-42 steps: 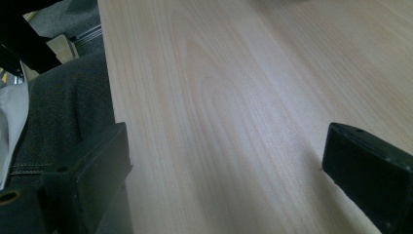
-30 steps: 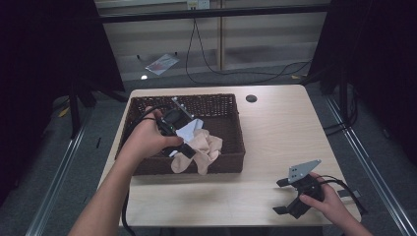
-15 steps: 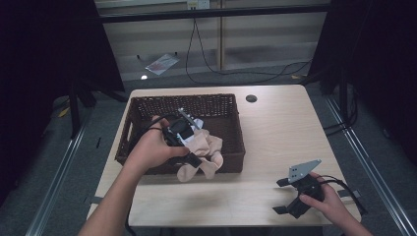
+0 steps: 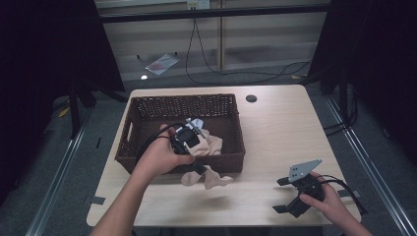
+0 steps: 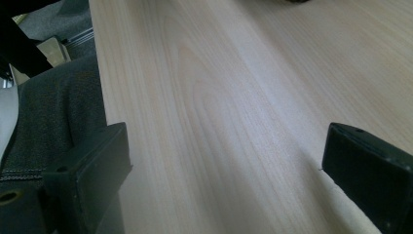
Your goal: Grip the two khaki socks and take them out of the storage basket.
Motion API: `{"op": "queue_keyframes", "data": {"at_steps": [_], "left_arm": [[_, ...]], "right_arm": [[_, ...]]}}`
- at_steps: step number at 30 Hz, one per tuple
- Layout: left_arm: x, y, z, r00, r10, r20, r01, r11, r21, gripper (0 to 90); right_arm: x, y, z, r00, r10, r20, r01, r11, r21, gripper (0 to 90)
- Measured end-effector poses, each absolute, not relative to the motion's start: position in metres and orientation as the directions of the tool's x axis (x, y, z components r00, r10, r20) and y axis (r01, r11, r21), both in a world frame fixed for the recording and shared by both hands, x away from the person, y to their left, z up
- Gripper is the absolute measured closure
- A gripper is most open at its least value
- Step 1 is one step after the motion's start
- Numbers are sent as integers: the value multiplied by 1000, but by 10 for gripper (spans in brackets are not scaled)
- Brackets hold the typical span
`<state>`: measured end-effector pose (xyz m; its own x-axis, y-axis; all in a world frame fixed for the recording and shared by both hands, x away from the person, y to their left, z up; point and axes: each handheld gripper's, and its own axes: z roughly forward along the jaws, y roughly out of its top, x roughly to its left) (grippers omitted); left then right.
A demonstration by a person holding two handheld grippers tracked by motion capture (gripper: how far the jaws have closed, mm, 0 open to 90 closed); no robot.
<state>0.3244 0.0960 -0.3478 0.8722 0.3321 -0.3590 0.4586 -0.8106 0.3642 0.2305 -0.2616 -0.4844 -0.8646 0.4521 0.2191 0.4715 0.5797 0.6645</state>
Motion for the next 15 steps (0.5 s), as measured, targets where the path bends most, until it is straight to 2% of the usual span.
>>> {"op": "queue_keyframes", "data": {"at_steps": [5,8,11,13,15], "left_arm": [[325,94,-357,871,336,-360,461,-811,359,858],[326,93,-361,874,339,-347,458,-813,360,799],[327,92,-361,879,339,-336,454,-813,364,693],[328,92,-360,879,348,-325,456,-813,362,569],[330,93,-357,886,351,-304,450,-810,377,514]], "right_arm": [[231,-262,-484,-863,455,218,473,577,666,32],[231,-262,-484,-862,459,216,474,576,666,32],[232,-262,-485,-863,460,209,470,580,665,32],[231,-262,-485,-861,462,211,473,579,664,31],[231,-262,-485,-861,461,213,474,578,664,32]]}}
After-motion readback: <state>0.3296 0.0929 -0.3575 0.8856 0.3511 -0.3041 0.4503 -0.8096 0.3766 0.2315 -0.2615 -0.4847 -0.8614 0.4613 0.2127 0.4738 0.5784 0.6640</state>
